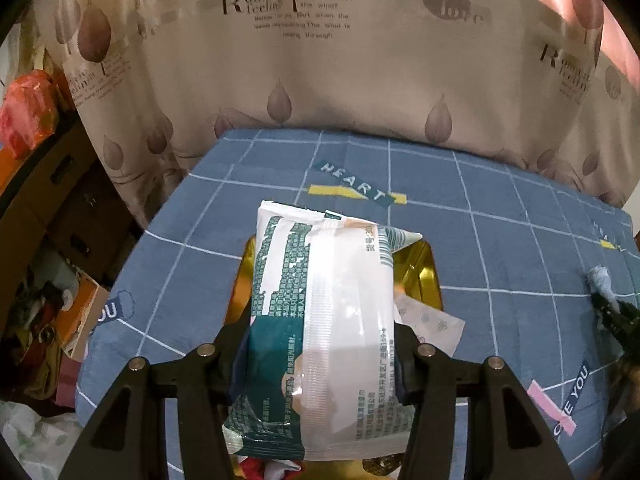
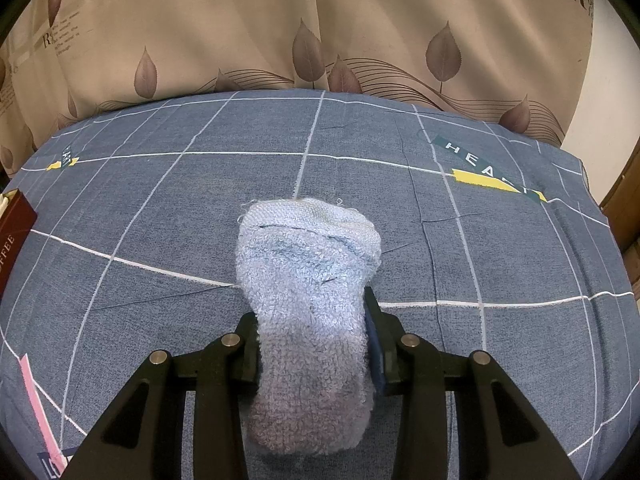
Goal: Organize soft objects
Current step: 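Carry the wipes pack into the tin and open the left tool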
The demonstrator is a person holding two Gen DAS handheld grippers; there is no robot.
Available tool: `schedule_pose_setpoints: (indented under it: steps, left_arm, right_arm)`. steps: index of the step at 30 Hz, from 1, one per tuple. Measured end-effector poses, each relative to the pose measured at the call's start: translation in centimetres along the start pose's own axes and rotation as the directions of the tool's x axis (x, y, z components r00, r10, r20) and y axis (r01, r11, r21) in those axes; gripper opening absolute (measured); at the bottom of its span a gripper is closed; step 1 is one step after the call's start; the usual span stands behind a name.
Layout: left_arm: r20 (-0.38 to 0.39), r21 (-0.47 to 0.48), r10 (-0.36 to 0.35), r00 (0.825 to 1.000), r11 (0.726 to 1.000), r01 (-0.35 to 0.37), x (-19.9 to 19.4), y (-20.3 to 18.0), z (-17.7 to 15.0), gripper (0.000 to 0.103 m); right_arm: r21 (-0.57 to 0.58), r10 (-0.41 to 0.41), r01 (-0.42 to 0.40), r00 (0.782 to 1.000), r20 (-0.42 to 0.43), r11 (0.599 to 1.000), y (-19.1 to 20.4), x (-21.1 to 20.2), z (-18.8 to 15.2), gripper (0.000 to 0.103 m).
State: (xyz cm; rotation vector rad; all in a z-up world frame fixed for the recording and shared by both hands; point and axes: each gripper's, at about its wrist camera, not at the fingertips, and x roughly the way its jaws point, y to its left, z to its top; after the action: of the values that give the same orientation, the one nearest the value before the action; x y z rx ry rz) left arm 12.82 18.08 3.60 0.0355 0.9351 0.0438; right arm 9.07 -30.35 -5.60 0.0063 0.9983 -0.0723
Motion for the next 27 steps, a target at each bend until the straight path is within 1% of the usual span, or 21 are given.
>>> schedule_pose_setpoints:
  steps: [5, 7, 11, 15, 19, 27]
  left_arm:
    - [-0.027, -0.016, -0.004, 1.0, 1.0, 0.003, 1.9, 0.1, -0.1, 0.055]
    - [-0.053, -0.03, 0.002, 0.999, 1.0, -0.003, 2.8, 0.3, -0.2, 0.056]
    - [-0.072, -0.064, -0.025, 0.997, 0.998, 0.021, 3.7, 1.0, -0.7, 0.062]
    - [-0.087, -0.073, -0.035, 0.996, 0.997, 0.029, 3.8, 1.4, -0.6, 0.067]
    - [-0.072, -0.052, -0.017, 0.997, 0.999, 0.014, 3.0, 1.4, -0.5, 0.068]
    - [0.012, 0.02, 0.018, 1.0, 1.0, -0.019, -1.0, 1.1, -1.2, 0.069]
  right_arm:
    - [0.0, 0.0, 0.0, 1.0, 0.0, 1.0, 0.0, 0.0, 0.0, 0.035]
    - [0.0, 0.0, 0.0, 1.0, 0.0, 1.0, 0.0, 0.0, 0.0, 0.035]
    - [0.0, 0.0, 0.0, 1.0, 0.0, 1.0, 0.0, 0.0, 0.0, 0.035]
    - [0.0, -0.004, 0.004, 1.0, 0.0, 1.0, -0.1, 0.1, 0.0, 0.036]
    - [0.005, -0.003, 0.003, 1.0, -0.001, 1.0, -0.3, 0.1, 0.0, 0.037]
    - [0.004, -0.006, 0.006, 1.0, -0.001, 1.0, -0.2, 0.1, 0.0, 0.038]
